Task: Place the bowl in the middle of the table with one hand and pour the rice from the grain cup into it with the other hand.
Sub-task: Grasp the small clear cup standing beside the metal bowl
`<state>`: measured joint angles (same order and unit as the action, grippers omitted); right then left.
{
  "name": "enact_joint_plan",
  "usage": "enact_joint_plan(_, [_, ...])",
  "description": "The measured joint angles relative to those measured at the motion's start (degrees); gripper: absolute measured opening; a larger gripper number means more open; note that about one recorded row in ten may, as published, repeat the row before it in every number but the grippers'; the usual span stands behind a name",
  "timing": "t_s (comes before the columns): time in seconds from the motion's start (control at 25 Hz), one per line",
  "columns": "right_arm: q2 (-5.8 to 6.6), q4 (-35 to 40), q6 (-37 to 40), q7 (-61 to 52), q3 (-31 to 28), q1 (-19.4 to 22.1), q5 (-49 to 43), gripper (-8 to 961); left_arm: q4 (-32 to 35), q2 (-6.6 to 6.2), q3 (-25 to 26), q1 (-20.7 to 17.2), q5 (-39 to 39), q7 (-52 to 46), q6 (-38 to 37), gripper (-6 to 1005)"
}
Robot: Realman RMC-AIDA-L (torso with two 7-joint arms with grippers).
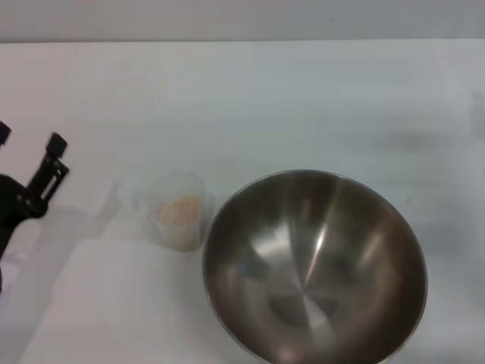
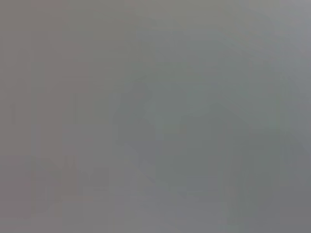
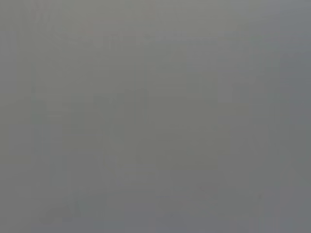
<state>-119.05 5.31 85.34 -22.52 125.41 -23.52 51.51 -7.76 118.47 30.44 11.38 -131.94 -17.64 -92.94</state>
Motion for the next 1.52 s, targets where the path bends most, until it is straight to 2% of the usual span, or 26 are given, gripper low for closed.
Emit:
enact_joint_plan(0.36, [0.45,-0.5,-3.8,0.2,0.0,-1.8,-0.2,490,-0.2,0.22,-8.9,-1.4,0.0,2.8,1.1,829])
enact_joint_plan(0.56, [0.47,-1.0,-3.5,0.3,-0.1,-1.7,-0.3,489,-0.3,0.27,-10.4,-1.3,0.0,4.4,2.1,828])
enact_joint_plan(0.68, [0.54,-1.8,-2.6,0.1,-0.2,-1.7,-0.3,489,-0.4,0.36,-12.5,-0.8,0.0,6.1,6.0,828])
enact_joint_plan(1.52, [0.49,-2.5,-0.5,-0.3,-0.3,-1.2,-0.4,489,-1.1,0.53,-12.4,1.8,0.6,8.6,15.1,824])
